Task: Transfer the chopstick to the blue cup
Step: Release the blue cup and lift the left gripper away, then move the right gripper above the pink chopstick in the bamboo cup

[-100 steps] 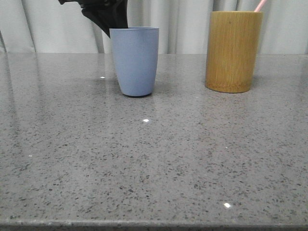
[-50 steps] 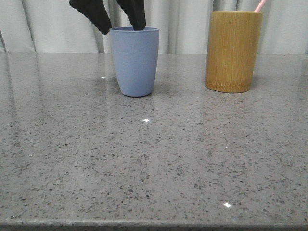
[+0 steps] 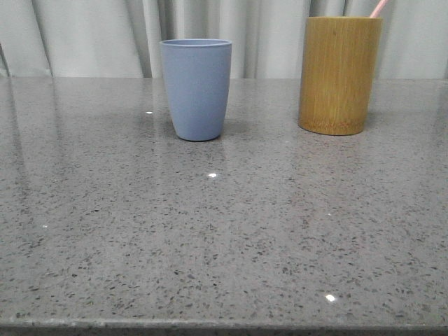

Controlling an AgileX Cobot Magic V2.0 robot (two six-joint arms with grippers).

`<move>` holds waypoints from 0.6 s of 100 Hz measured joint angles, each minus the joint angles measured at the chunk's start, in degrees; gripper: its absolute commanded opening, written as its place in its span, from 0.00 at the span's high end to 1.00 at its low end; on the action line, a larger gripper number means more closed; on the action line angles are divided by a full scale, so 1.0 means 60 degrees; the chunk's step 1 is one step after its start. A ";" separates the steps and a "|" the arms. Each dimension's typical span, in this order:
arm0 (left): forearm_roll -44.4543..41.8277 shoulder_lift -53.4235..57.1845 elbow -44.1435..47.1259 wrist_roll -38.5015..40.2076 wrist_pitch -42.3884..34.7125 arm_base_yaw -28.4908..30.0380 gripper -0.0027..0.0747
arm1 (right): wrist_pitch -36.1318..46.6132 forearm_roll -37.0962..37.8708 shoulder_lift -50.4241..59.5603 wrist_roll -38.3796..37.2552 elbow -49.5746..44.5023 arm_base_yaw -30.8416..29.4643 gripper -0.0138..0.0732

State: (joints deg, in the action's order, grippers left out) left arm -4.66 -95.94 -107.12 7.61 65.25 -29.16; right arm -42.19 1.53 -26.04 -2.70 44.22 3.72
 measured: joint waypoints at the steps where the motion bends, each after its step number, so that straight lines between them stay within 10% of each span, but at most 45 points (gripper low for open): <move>1: -0.0022 0.0106 0.0036 0.0000 -0.0020 0.0000 0.32 | 0.0000 0.0000 0.0000 0.0000 0.0000 0.0000 0.18; 60: -0.2057 0.6564 0.6483 0.1540 -0.1811 0.0498 0.32 | 0.0000 0.0246 0.0000 0.0000 0.0000 0.0000 0.18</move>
State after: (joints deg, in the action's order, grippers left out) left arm -17.01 -56.55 -68.22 16.85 54.39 -26.17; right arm -42.19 3.01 -26.04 -2.70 44.22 3.72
